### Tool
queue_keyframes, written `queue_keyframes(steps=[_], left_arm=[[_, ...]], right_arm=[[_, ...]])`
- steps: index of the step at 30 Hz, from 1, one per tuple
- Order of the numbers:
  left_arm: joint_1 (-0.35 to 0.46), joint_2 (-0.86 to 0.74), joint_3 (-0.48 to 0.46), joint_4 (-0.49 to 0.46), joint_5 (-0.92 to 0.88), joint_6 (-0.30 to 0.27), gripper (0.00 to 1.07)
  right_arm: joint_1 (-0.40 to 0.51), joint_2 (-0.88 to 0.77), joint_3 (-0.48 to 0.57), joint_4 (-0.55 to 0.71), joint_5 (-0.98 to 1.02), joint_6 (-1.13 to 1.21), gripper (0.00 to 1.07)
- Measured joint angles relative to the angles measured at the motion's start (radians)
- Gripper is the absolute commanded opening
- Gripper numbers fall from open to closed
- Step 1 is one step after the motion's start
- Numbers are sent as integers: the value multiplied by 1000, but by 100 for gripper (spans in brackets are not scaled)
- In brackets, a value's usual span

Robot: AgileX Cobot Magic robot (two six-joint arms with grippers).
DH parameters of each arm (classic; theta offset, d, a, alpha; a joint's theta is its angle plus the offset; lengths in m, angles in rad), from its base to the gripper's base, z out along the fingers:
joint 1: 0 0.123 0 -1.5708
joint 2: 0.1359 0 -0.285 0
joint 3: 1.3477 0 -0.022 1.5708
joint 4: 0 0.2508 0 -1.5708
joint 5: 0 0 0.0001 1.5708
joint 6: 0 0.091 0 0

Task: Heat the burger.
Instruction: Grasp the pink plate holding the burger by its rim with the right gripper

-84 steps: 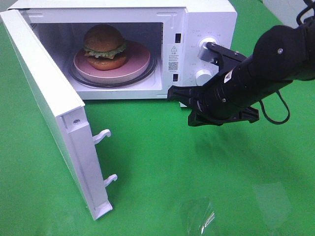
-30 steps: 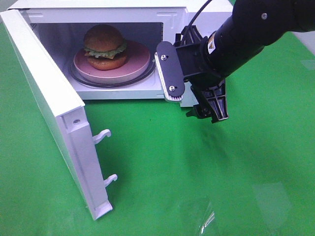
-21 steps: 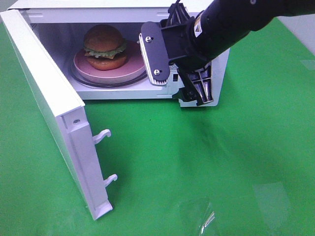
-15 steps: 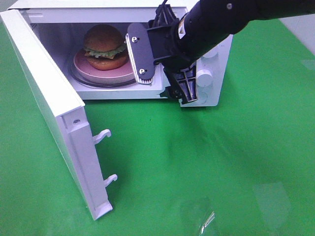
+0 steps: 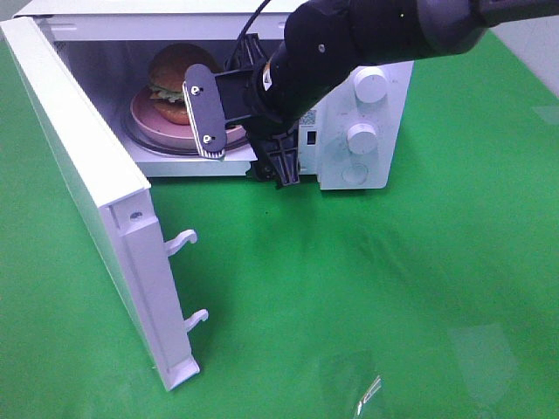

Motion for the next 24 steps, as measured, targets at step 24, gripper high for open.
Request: queue_keyframes(steps=[24], left_arm=[[0,0,0,0,0,0,100]], right_arm=[[-3,238,-277,36,11,18,85]])
